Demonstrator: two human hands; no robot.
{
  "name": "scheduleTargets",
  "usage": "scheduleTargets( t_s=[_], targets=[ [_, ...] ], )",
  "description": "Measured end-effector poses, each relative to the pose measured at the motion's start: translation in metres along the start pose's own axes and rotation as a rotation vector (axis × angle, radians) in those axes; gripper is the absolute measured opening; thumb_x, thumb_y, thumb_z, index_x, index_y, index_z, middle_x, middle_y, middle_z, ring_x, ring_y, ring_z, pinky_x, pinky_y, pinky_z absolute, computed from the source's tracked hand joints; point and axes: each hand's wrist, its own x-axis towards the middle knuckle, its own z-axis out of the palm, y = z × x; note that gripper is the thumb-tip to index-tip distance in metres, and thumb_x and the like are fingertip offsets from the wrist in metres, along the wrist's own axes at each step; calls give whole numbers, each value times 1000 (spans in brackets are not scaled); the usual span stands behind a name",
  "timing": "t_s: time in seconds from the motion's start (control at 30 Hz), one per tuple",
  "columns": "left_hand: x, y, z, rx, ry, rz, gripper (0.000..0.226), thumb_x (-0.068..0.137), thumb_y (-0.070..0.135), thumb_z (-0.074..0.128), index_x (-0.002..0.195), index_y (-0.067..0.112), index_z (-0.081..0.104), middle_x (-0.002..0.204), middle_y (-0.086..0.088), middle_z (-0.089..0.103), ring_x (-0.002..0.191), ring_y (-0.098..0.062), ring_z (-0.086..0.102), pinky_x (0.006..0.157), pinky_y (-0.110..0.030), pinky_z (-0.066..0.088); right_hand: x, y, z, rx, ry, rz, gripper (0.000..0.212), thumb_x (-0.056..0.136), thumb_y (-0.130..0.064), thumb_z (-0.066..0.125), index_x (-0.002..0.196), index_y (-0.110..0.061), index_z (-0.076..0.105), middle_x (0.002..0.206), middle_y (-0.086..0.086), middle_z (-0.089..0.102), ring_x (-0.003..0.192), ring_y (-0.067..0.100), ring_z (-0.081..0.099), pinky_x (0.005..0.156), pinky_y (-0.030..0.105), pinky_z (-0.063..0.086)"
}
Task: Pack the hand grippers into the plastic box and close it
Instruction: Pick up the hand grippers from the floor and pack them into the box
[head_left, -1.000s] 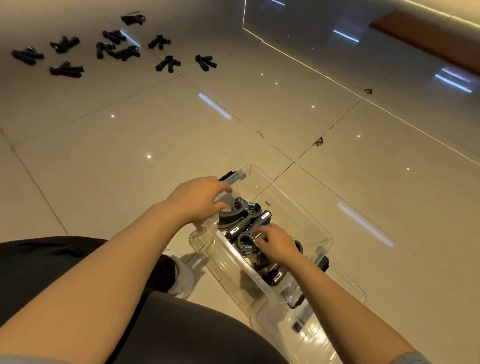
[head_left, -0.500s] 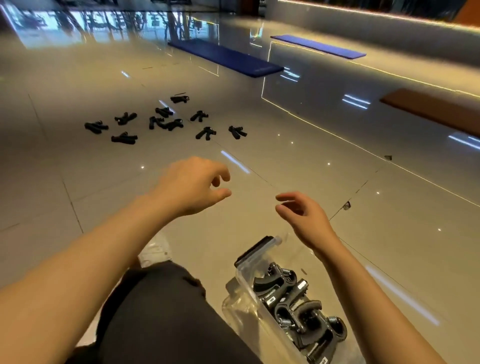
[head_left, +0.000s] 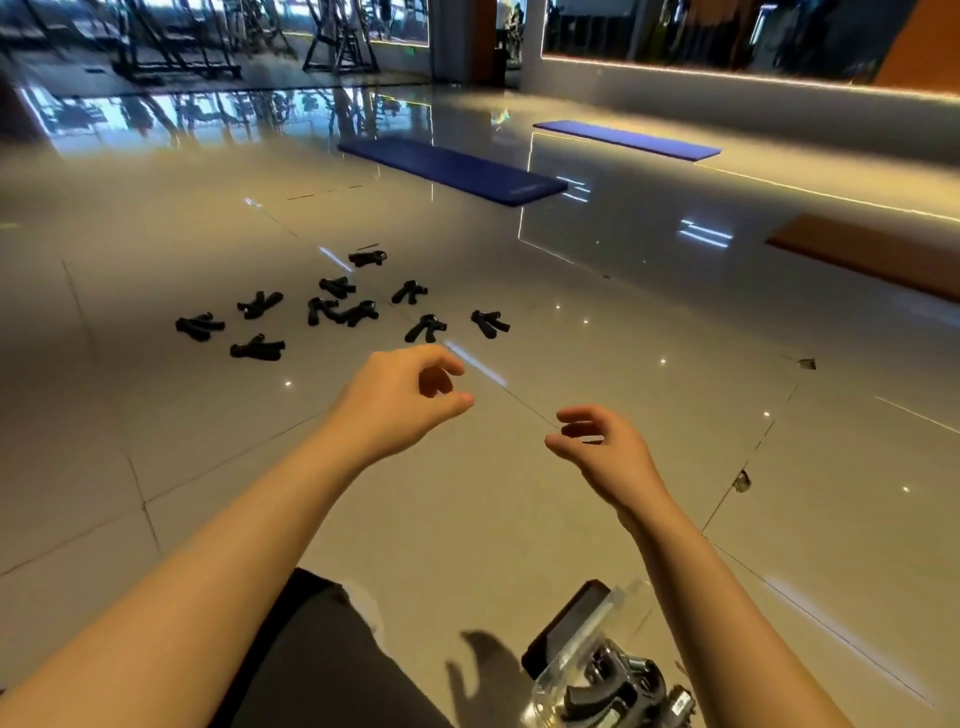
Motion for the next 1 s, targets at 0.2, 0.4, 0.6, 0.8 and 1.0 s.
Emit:
scheduleTargets(
  t_s=[0.2,0.4,0.6,0.8,1.0],
  targets=[
    [19,-55,-21,-114,51,-75,27,80,38,69,105,31,62,91,14,63,86,0,59,83,-29,53,50,-32,65,-62,-50,-31,26,83,-26,68,107,-28,60,111,-2,59,91,13,58,72,27,46],
    [73,-91,-38,-133,34,-43,25,80,38,69,104,33,62,89,15,64,86,1,59,81,-27,52,97,-45,101,-103,-15,-17,28,81,-28,69,108,-30,60,113,-4,56,85,12,56,72,28,46],
    [140,-104,-42,-116,-33,14,27,82,37,67,108,31,61,94,14,62,89,0,58,82,-26,51,143,-55,90,-92,93,2,34,80,-27,73,111,-27,60,114,-3,54,86,13,56,73,31,48],
    [217,-122,-23,-58,-98,100,24,82,37,66,106,32,62,91,16,62,88,-2,58,82,-32,52,186,-42,95,-38,197,96,33,80,-28,72,110,-29,58,117,-3,54,85,8,54,75,30,47],
    [297,-136,-8,30,-196,196,27,85,34,64,111,25,61,96,11,61,89,-6,58,82,-28,50,241,-38,93,-48,278,139,37,81,-28,71,115,-28,56,122,-1,51,95,14,54,76,29,44]
  ],
)
